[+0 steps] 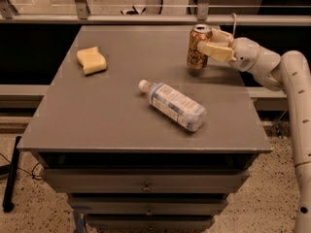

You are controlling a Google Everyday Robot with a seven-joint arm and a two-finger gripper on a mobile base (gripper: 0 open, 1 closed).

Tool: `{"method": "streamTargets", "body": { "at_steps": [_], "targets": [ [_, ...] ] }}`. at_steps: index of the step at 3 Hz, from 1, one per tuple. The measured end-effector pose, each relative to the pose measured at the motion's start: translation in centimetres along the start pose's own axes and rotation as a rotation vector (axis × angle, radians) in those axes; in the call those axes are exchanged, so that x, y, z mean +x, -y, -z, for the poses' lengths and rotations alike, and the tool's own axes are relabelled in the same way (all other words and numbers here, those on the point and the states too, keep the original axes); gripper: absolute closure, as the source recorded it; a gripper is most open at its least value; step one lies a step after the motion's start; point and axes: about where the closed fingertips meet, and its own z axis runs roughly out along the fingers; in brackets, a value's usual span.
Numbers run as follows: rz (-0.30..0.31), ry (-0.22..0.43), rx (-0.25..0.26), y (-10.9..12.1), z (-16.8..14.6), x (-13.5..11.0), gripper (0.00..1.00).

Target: Place orange can upright

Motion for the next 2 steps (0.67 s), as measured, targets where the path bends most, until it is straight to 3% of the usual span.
{"method": "streamTargets", "body": {
  "at_steps": [2],
  "targets": [
    [0.004, -0.001, -0.001, 0.48, 0.73, 1.11, 0.51]
  ]
}}
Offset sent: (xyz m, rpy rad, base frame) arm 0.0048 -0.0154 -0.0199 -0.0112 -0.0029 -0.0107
